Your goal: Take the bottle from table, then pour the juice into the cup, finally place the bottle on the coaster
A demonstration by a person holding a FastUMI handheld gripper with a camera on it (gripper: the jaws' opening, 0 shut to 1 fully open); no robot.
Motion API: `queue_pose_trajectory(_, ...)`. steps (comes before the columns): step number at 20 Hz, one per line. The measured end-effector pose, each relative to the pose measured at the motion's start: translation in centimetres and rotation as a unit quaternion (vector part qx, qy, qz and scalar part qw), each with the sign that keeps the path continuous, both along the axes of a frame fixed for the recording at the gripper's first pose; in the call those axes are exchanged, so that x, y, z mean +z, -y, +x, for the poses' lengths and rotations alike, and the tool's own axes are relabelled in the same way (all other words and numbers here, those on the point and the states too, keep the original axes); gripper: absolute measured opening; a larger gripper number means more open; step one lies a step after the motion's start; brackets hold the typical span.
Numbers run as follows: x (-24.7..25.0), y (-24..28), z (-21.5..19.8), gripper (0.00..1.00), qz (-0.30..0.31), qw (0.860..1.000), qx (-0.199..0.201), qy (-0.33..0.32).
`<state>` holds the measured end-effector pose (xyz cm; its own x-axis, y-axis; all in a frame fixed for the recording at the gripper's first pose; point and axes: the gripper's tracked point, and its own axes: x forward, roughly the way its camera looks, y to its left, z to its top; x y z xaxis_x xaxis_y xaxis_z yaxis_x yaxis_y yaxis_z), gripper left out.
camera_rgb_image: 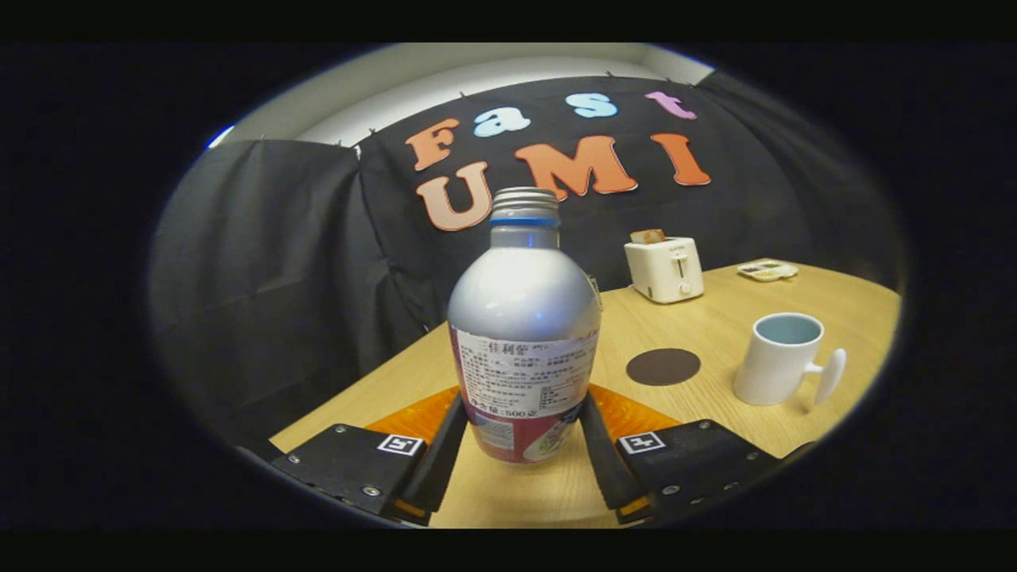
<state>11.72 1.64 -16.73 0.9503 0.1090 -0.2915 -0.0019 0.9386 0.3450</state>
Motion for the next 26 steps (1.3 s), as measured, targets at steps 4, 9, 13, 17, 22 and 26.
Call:
queue_pose_trajectory(4,1.5,0.9,1.2,0.74,0.078,0.997,-0.018,0.01)
queue_pose_trajectory(9,1.3,1.9,1.9,0.74,0.158,0.987,-0.028,0.002)
queue_pose_trajectory(13,2.0,2.6,2.7,0.74,0.225,0.973,-0.045,0.007)
queue_pose_trajectory(17,2.5,3.4,3.5,0.74,0.292,0.954,-0.065,0.02)
queue_pose_trajectory(22,2.0,5.6,3.5,0.74,0.369,0.922,-0.111,0.023)
queue_pose_trajectory(26,1.9,7.1,3.3,0.74,0.419,0.897,-0.142,0.027)
